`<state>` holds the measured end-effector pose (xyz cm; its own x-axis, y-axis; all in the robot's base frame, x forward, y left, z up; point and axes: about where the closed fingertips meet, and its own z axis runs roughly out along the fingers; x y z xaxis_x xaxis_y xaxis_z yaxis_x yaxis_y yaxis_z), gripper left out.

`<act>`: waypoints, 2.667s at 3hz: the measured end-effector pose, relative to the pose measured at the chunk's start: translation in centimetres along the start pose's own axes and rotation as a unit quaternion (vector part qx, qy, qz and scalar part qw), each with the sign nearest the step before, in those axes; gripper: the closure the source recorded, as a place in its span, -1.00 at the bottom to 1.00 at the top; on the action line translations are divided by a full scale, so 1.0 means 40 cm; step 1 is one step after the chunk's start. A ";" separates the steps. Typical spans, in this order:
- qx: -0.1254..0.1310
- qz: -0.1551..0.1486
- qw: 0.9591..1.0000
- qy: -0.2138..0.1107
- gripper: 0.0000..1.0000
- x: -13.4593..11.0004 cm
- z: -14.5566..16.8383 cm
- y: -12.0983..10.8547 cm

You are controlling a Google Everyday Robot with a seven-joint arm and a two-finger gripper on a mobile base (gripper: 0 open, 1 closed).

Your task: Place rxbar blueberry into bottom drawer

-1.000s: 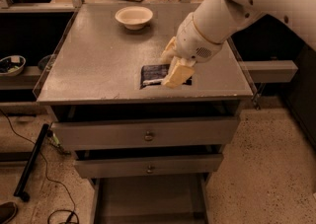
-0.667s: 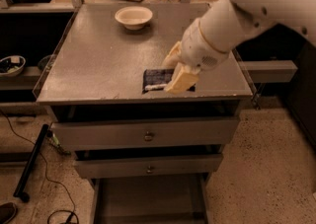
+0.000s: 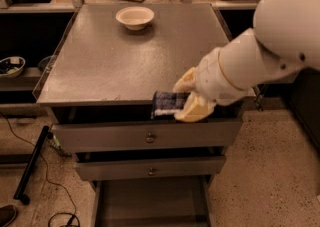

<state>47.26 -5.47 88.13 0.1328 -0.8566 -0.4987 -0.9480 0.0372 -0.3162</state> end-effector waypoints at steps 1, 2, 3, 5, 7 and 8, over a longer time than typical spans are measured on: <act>0.005 0.009 1.000 0.004 1.00 0.019 0.006 0.052; -0.005 0.011 1.000 0.012 1.00 0.039 0.036 0.098; -0.037 0.012 0.999 0.014 1.00 0.098 0.143 0.164; -0.040 0.030 0.999 0.000 1.00 0.110 0.188 0.216; -0.052 0.062 0.996 -0.029 1.00 0.195 0.358 0.281; -0.052 0.062 0.996 -0.029 1.00 0.195 0.358 0.281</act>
Offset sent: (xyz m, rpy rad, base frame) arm -0.0450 -0.0072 -0.0590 -0.0336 0.0521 -0.0219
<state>41.79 -4.37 69.12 0.0268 -0.8179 -0.5747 -0.9824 0.0848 -0.1665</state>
